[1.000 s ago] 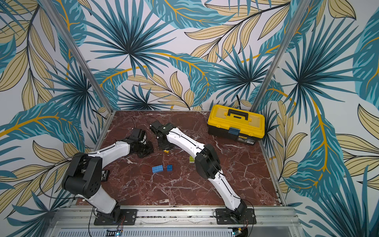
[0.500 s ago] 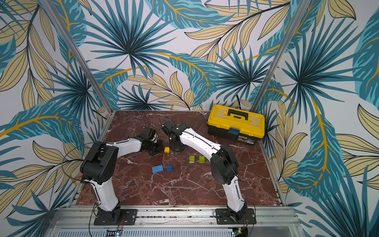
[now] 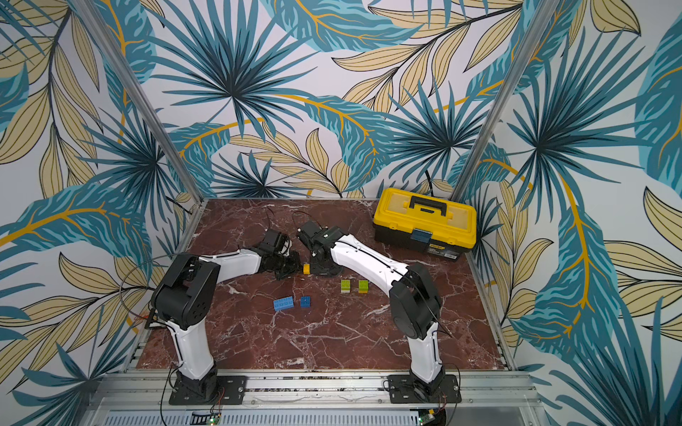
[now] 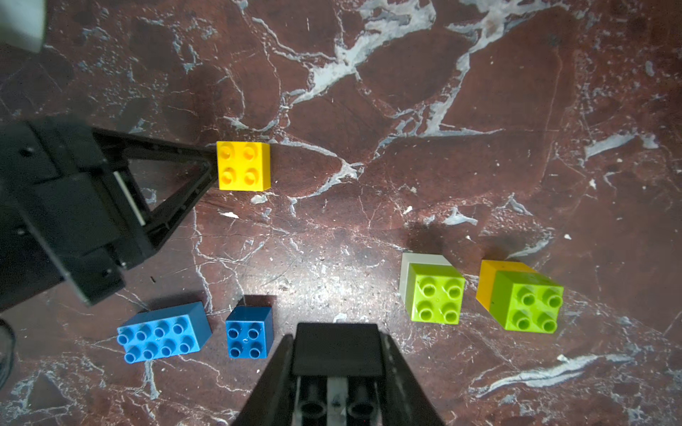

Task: Assemble the number 4 with lego
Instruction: Move the lego brick at the center of the board.

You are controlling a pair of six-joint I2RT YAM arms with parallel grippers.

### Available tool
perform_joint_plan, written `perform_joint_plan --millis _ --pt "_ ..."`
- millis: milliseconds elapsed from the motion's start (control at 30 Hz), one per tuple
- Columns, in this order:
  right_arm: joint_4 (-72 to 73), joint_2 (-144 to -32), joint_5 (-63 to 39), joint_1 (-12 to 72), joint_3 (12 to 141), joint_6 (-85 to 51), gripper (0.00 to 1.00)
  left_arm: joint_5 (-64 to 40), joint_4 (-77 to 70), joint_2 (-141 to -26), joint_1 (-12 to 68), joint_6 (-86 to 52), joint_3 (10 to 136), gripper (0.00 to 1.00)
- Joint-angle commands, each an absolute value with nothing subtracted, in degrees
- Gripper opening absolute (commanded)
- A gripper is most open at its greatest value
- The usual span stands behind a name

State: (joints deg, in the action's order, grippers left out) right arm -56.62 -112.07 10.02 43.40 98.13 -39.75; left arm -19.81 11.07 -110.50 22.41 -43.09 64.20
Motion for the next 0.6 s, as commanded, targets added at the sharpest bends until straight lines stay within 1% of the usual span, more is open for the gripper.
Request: perform_joint_plan --millis 0,267,567 --pt "-56.55 -109.65 8.89 43.67 97.47 -38.52 0.27 -19.5 10.63 -112.17 22.95 -42.98 66.45 0.05" --pt "-57.46 -109.67 10.49 43.6 98.1 -37.95 0.27 -19.52 11.36 -112.94 25.81 -42.28 68.44 0.05" --pt "-58.3 -116.35 11.78 43.2 105.07 -35.81 0.27 -18.14 12.04 -112.94 27.88 -41.97 69.28 0.05"
